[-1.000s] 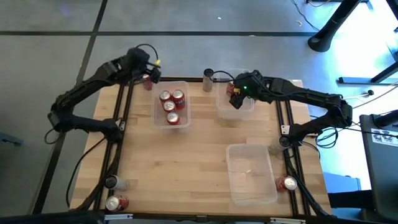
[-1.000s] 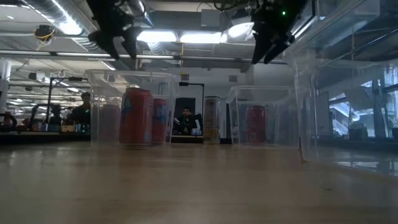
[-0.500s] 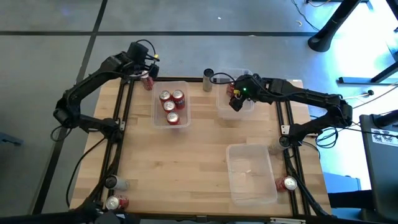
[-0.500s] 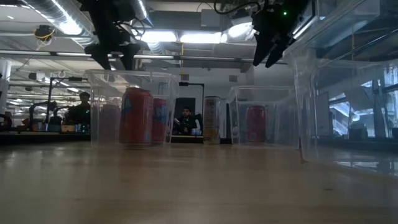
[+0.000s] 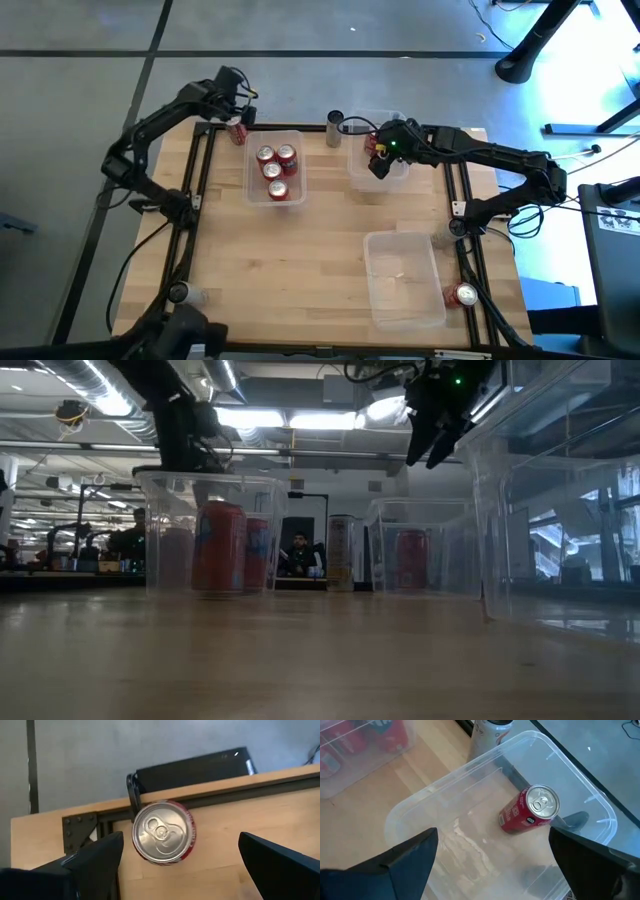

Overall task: Sort soda cans
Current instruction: Put the red-white soda can into the top right transparent bin

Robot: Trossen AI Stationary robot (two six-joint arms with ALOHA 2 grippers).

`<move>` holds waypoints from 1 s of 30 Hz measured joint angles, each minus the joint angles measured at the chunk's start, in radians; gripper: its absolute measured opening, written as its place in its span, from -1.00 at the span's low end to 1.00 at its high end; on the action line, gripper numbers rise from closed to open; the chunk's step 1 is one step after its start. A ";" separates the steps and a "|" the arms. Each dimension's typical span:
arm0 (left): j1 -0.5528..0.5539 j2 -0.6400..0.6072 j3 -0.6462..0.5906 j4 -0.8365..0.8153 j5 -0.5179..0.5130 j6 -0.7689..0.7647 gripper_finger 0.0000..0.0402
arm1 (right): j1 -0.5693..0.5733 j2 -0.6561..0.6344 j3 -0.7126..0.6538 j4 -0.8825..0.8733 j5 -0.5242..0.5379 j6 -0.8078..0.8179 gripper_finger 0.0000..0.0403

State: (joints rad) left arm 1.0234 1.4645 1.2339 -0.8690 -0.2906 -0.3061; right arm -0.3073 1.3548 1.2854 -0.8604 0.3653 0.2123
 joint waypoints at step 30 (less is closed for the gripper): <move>0.059 0.199 -0.001 -0.005 0.008 0.063 0.91 | 0.000 0.001 -0.087 0.085 -0.019 -0.006 0.89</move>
State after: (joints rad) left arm 1.0828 1.6634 1.2331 -0.8737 -0.2824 -0.2428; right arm -0.3073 1.3560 1.1984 -0.7753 0.3459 0.2061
